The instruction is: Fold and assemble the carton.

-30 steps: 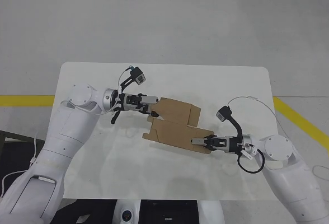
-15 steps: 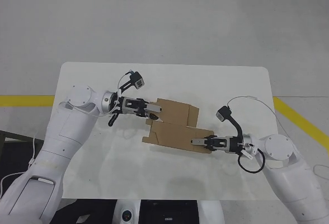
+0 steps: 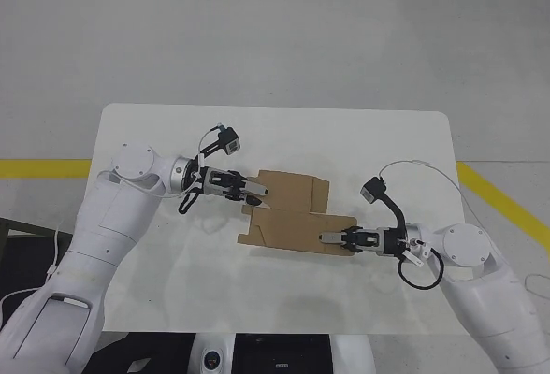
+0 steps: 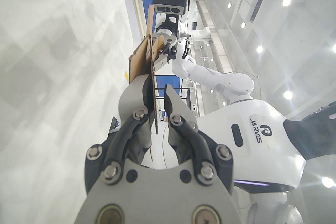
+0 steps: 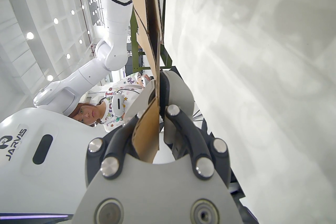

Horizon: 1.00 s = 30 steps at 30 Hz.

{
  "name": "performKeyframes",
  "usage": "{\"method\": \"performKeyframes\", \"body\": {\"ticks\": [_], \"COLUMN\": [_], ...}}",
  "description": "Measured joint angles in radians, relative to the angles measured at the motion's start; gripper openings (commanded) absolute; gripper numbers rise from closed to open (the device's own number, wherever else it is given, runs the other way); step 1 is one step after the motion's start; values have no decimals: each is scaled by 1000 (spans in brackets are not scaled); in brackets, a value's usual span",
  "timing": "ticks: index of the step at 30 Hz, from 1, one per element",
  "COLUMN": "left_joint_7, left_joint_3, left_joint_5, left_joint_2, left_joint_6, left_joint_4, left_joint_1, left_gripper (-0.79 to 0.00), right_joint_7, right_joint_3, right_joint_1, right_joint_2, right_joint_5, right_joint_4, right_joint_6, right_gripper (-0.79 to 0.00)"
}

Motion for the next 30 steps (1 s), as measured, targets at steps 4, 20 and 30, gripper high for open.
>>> {"method": "performKeyframes", "body": {"ticks": [4,20,30], "left_joint_7": [5,2,-9], "left_joint_3": [3,-1,-25], "left_joint_5": [1,-4,-1], "left_joint_2": [0,2,13], "left_joint_6": [2,-17,-45], "left_joint_4": [7,12,-4], "left_joint_1": [-1,0,15], "left_gripper": [-631,-785,-785], "right_joint_7": [7,-49,-90], "right_joint_3": [-5,27,115], "right_joint_1": [0,-2,3], "right_joint_2": [1,7,15], "right_joint_5": [-1,-10,48], "right_joint_4": [-6,21,41], "right_joint_6": [-2,-17,-129], "right_gripper": [-785,0,0]}}
